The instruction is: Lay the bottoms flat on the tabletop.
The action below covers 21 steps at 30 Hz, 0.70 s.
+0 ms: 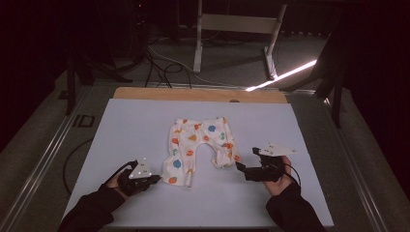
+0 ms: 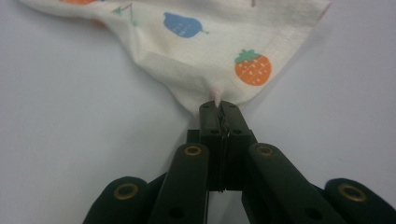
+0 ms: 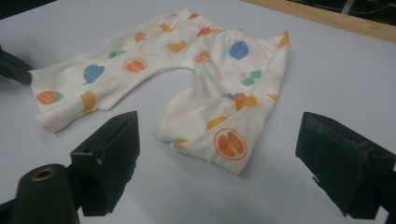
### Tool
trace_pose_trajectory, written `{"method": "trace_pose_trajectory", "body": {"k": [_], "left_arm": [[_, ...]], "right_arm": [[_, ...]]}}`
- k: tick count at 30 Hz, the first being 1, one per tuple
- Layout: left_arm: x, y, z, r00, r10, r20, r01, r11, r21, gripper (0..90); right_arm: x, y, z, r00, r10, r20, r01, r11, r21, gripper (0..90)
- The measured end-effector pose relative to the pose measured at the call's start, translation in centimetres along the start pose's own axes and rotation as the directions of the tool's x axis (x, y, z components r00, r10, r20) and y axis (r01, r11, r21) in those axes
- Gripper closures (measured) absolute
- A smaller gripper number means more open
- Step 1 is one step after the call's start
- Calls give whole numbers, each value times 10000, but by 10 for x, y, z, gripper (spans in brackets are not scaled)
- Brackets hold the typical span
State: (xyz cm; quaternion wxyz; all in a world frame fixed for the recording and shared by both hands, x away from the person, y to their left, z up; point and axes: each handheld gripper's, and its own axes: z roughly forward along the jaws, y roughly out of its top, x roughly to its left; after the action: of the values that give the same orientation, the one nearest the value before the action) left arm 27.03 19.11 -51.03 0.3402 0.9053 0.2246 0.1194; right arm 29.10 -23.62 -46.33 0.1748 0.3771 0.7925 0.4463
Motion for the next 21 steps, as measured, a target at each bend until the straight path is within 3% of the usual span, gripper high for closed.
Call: {"method": "trace_pose_trajectory", "body": {"k": [7, 21], "left_arm": [[-7, -3, -14, 10000, -91, -26, 90, 9997, -230, 897], [-9, -20, -22, 9995, -298, 54, 298, 9995, 77, 895]], "right_arm": [[2, 0, -6, 10000, -14, -20, 14, 10000, -91, 138], [4, -5, -8, 10000, 26, -33, -26, 10000, 33, 138]]}}
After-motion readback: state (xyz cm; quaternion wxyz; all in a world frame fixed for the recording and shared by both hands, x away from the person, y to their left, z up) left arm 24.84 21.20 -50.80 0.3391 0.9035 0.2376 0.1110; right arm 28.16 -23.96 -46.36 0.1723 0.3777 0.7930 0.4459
